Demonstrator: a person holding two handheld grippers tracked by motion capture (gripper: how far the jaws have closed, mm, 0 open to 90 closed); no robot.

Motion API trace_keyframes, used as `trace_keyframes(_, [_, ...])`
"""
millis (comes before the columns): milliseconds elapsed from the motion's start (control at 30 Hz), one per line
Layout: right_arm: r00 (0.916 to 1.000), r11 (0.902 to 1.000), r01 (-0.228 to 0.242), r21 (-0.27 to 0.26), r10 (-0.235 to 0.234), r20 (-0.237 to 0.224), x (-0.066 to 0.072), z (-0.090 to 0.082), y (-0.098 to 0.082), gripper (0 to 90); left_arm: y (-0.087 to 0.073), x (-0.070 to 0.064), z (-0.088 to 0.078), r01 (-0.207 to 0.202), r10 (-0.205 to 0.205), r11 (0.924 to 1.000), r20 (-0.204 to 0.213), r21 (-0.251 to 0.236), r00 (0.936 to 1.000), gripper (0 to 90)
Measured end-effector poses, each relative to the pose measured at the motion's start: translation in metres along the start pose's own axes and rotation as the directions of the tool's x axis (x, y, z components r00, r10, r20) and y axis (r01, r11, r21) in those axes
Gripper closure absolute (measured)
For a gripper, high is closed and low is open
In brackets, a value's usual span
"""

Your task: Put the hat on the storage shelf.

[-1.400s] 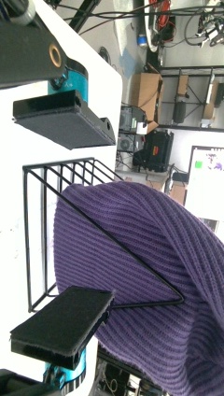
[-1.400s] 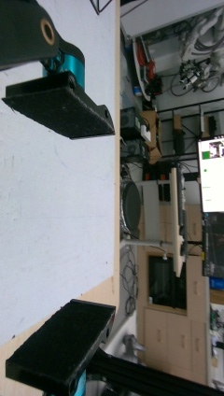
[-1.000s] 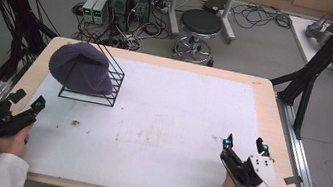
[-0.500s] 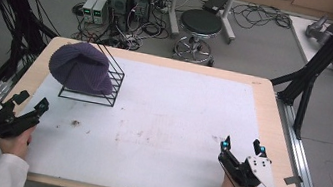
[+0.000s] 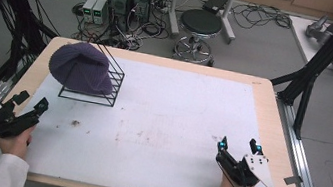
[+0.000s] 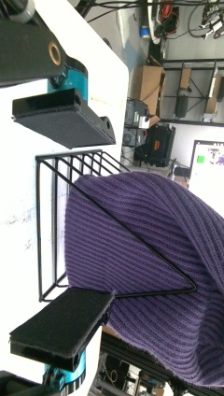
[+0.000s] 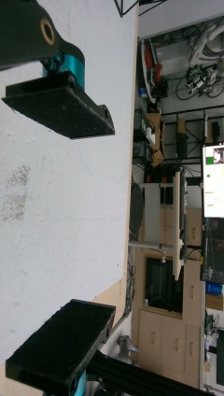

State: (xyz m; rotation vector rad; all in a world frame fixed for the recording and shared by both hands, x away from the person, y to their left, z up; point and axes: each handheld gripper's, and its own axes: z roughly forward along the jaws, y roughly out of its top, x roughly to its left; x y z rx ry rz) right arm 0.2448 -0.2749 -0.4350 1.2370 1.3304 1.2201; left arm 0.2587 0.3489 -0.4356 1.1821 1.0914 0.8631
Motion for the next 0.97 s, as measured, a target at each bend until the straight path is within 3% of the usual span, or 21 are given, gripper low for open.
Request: trace_keyframes(967, [0.9999, 0.9995, 0.002, 0.031, -0.001, -0.016, -0.0006, 0.0029, -0.0022, 11.3, -0.001, 0.0018, 0.0014, 0.021, -0.021, 0.9998, 0.008, 0.003, 0.9997, 20.7])
